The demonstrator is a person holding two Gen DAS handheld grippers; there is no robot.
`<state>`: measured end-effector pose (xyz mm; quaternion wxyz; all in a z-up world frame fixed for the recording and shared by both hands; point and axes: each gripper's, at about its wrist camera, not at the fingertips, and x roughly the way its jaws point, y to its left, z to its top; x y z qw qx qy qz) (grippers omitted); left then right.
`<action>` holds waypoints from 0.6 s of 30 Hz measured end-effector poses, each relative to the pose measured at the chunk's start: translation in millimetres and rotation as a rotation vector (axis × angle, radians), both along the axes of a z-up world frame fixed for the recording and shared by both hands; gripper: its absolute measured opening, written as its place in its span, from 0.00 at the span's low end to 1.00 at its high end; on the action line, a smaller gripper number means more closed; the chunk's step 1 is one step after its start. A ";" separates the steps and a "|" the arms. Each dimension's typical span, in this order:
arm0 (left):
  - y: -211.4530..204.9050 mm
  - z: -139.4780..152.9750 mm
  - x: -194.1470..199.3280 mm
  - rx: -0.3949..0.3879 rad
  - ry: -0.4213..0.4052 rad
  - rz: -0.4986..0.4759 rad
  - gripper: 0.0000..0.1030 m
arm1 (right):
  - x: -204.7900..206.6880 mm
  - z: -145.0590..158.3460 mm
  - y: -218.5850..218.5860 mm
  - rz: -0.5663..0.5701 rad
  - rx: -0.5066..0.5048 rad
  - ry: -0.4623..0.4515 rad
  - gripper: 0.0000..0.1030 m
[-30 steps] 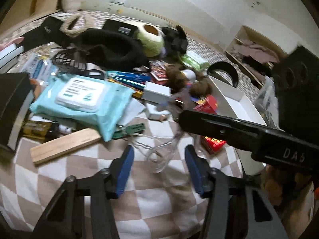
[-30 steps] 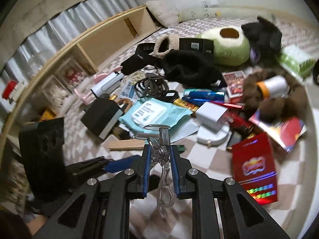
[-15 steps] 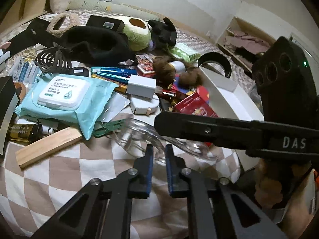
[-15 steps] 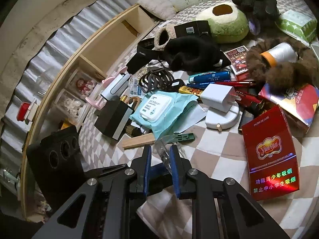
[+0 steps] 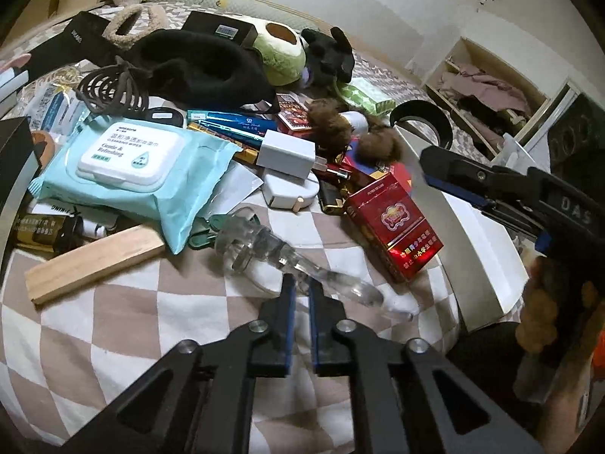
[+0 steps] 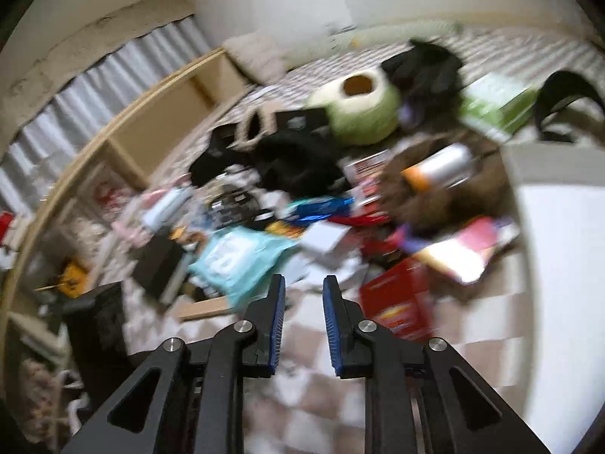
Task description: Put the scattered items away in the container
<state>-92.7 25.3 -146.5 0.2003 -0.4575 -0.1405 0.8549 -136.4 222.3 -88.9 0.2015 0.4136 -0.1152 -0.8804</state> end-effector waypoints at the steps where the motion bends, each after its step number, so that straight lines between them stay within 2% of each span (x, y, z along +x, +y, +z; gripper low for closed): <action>1: -1.2 0.6 2.0 0.007 0.001 0.002 0.43 | -0.4 0.0 1.1 -0.010 0.019 0.002 0.66; 2: -2.6 1.8 4.4 0.015 0.003 0.005 0.48 | -1.3 -2.9 -0.3 -0.011 0.043 -0.008 0.77; 5: -3.9 5.5 10.0 0.023 0.007 -0.002 0.51 | -4.1 -11.7 -4.6 -0.012 0.113 -0.037 0.77; 7: -3.2 6.1 12.0 0.019 0.004 -0.011 0.62 | -6.0 -17.5 -7.5 -0.013 0.160 -0.057 0.77; 11: 0.0 5.0 15.3 0.024 -0.013 -0.048 0.64 | -9.8 -29.1 -13.2 -0.015 0.253 -0.096 0.77; 16: 3.9 3.5 17.3 0.046 -0.034 -0.089 0.70 | -14.1 -43.4 -21.1 -0.014 0.369 -0.141 0.77; 18: 3.4 2.4 15.4 0.047 -0.041 -0.079 0.70 | -14.2 -48.1 -27.6 -0.002 0.415 -0.147 0.77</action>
